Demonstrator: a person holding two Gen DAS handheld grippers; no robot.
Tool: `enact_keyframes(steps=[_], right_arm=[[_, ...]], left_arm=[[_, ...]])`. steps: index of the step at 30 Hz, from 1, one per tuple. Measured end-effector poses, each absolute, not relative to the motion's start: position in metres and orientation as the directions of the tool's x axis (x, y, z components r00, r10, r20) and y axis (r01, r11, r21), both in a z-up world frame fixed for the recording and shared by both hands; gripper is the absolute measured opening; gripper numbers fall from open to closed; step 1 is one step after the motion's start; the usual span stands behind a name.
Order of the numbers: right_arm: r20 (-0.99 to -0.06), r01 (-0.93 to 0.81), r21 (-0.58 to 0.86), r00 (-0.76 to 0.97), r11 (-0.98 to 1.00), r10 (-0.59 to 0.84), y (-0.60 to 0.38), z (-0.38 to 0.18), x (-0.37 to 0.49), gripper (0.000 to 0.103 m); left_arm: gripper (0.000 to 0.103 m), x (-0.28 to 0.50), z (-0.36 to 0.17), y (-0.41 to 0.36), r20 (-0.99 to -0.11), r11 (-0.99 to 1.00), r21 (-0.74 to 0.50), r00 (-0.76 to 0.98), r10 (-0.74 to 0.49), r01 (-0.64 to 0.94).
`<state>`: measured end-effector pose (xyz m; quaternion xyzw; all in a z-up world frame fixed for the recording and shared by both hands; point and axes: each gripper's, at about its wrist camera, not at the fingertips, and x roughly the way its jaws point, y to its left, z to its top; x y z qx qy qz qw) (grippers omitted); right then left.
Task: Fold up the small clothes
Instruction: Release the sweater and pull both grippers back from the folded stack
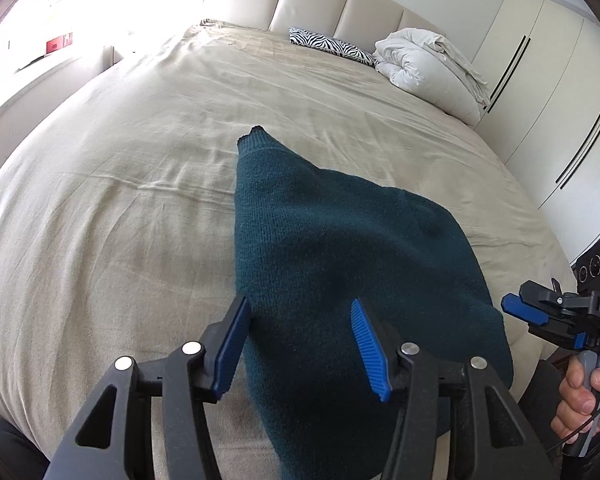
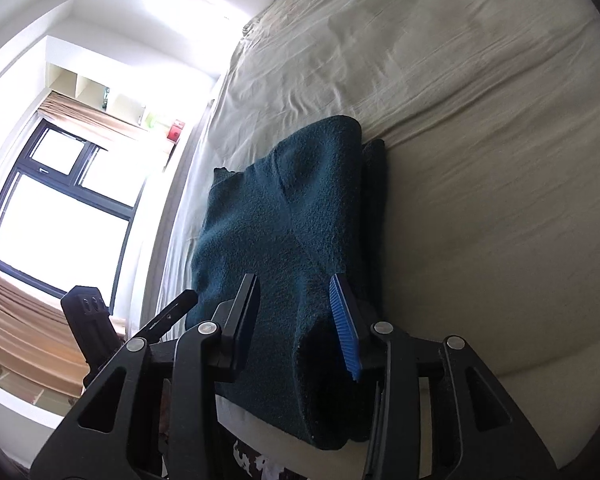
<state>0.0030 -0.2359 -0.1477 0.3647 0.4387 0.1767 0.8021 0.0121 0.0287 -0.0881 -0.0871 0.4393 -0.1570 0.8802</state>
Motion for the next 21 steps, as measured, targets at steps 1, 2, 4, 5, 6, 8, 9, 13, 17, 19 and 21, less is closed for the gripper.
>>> enact_keyframes(steps=[1,2,4,5,6,8,9,13,17,19,21], right_arm=[[-0.553,-0.003,0.748,0.550,0.664,0.626,-0.231,-0.137,-0.002,0.036],[-0.527,-0.046,0.758,0.543,0.651,0.653,-0.226,-0.128,-0.005,0.036],[-0.500,-0.100,0.771,0.517,0.629,0.695,-0.214,-0.121,-0.007,0.041],[-0.504,-0.100,0.773,0.503,0.627,0.702,-0.210,-0.126,-0.005,0.041],[-0.522,-0.073,0.771,0.496,0.632,0.694,-0.208,-0.135,0.000,0.041],[-0.579,0.065,0.774,0.477,0.630,0.661,-0.218,-0.172,0.009,0.033],[-0.548,0.105,0.812,0.477,0.575,0.687,-0.227,-0.192,0.009,0.021],[-0.483,0.102,0.854,0.517,0.509,0.707,-0.247,-0.217,0.001,0.000],[-0.550,0.067,0.788,0.523,0.612,0.651,-0.242,-0.191,-0.002,0.003],[-0.599,0.047,0.724,0.538,0.688,0.594,-0.238,-0.174,-0.002,0.005],[-0.661,0.025,0.595,0.583,0.803,0.472,-0.231,-0.145,-0.007,0.014]], left_arm=[[0.055,0.009,-0.087,0.028,-0.738,0.932,-0.296,0.569,-0.362,0.209],[0.055,0.005,-0.087,0.026,-0.733,0.930,-0.297,0.572,-0.369,0.219],[0.055,0.002,-0.091,0.021,-0.738,0.935,-0.270,0.574,-0.354,0.229],[0.055,0.001,-0.092,0.020,-0.741,0.937,-0.266,0.574,-0.349,0.226],[0.055,0.000,-0.093,0.022,-0.738,0.935,-0.277,0.574,-0.355,0.223],[0.055,0.000,-0.092,0.027,-0.729,0.928,-0.301,0.574,-0.374,0.221],[0.055,0.000,-0.091,0.029,-0.727,0.928,-0.303,0.576,-0.373,0.219],[0.055,-0.003,-0.089,0.034,-0.713,0.921,-0.318,0.584,-0.388,0.224],[0.067,-0.014,-0.075,0.036,-0.690,0.930,-0.285,0.625,-0.366,0.231],[0.088,-0.024,-0.058,0.038,-0.651,0.949,-0.224,0.691,-0.314,0.220],[0.103,-0.035,-0.036,0.039,-0.589,0.973,-0.129,0.774,-0.232,0.194]])
